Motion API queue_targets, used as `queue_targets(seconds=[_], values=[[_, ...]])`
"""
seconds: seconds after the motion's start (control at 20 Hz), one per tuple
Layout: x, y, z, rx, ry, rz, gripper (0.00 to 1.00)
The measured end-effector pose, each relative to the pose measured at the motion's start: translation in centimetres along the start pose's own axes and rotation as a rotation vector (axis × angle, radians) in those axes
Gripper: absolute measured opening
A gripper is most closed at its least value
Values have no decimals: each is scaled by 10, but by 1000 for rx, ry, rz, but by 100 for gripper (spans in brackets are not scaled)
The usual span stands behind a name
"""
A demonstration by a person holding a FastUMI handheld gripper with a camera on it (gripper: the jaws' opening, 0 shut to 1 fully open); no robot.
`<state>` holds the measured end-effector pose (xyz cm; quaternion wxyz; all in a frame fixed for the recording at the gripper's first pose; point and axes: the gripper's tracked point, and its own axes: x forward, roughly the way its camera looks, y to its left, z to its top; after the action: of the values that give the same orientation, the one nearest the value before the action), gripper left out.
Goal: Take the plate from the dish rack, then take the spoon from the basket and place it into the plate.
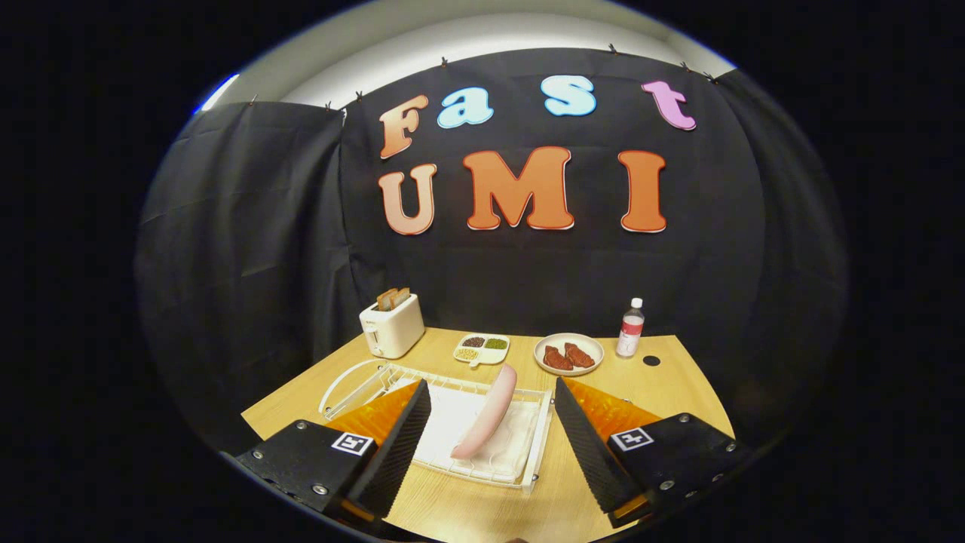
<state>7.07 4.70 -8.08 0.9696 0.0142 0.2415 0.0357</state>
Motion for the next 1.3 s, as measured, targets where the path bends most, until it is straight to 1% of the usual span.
queue_targets(seconds=[0.1, 0.25, 0.45, 0.5, 0.6, 0.7, 0.85, 0.95, 1.15, 1.3], values=[[13, 1, -8, 17, 74, 1, 97], [33, -3, -20, 37, 180, -20, 96], [61, -6, -48, 75, 335, -40, 94], [68, -4, -52, 90, 373, -46, 92], [81, -9, -64, 137, 419, -87, 89], [91, -3, -78, 178, 479, -89, 87], [108, -9, -84, 179, 502, -129, 84], [119, -5, -90, 202, 524, -133, 81], [139, -4, -102, 238, 567, -148, 71], [151, -1, -112, 248, 592, -159, 60]])
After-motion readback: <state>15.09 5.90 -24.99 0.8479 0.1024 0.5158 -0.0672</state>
